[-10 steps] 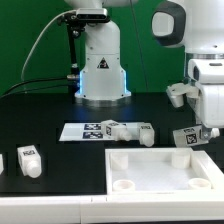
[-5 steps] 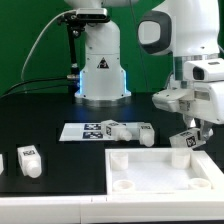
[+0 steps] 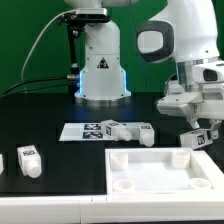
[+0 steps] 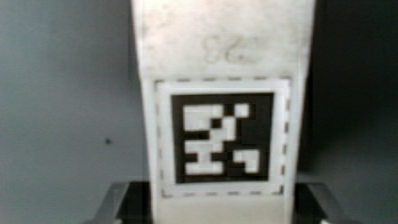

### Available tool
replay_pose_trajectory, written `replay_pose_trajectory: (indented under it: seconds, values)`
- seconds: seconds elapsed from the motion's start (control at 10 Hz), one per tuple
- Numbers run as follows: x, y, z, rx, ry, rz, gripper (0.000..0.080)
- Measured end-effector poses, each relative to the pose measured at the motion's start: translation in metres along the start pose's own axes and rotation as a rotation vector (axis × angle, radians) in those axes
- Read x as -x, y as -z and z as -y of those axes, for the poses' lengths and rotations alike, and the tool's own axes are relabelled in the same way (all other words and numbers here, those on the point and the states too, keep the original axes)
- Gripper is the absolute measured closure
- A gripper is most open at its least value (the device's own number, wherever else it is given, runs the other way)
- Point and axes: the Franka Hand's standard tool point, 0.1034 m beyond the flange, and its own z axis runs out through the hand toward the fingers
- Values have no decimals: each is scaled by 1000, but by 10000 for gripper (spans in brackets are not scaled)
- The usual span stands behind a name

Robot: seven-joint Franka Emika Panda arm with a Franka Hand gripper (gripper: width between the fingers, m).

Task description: Assemble square table

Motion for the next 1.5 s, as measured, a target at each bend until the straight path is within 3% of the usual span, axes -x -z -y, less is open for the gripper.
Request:
replay_pose_trajectory:
  seconds: [0.3, 0.5, 0.8, 0.9, 1.0, 1.1, 1.5]
  values:
    - [-3, -1, 3, 4, 59, -8, 514]
    - [-19, 0, 15, 22, 5, -34, 514]
    - [-18, -1, 15, 21, 1, -34, 513]
    - [-18, -1, 16, 20, 0, -34, 301]
    - [-18, -1, 16, 15, -20, -32, 301]
    - [-15, 0, 17, -7, -19, -18, 183]
    - [-12, 32, -5, -6, -282, 38, 152]
